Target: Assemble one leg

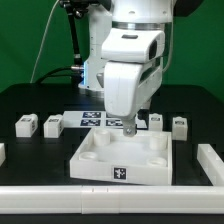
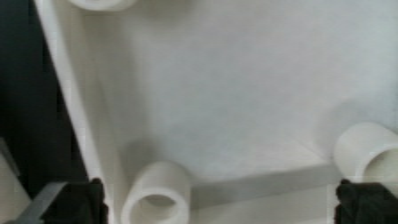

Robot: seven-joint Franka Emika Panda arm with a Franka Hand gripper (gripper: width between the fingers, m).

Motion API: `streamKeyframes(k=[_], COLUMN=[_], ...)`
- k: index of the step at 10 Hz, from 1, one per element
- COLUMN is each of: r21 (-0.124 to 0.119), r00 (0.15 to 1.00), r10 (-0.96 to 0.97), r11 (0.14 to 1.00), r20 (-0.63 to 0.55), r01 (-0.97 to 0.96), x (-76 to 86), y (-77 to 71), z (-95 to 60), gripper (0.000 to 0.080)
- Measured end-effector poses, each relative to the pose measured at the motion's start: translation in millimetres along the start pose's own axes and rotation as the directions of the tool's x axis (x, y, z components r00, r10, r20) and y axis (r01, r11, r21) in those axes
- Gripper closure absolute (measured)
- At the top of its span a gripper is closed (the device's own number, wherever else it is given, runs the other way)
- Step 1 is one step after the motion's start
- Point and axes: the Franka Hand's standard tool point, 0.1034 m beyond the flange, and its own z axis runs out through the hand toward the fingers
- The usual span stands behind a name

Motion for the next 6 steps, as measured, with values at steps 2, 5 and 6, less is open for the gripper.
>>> streamKeyframes(k=[2,5,6], r21=[0.017,0.013,0.016], r00=[0.999,0.999,0.999], r10=[-0.038,-0.034,-0.041], r11=[0.999,0.999,0.999], r20=[0.005,0.004,0.007], r01=[0.038,0.034,0.041], x=[-3.8,-3.5,-3.6], y=[-14.9,-12.0,-11.0], z=[7.9,6.5,5.8], gripper=[0.0150,0.0150,0.0150])
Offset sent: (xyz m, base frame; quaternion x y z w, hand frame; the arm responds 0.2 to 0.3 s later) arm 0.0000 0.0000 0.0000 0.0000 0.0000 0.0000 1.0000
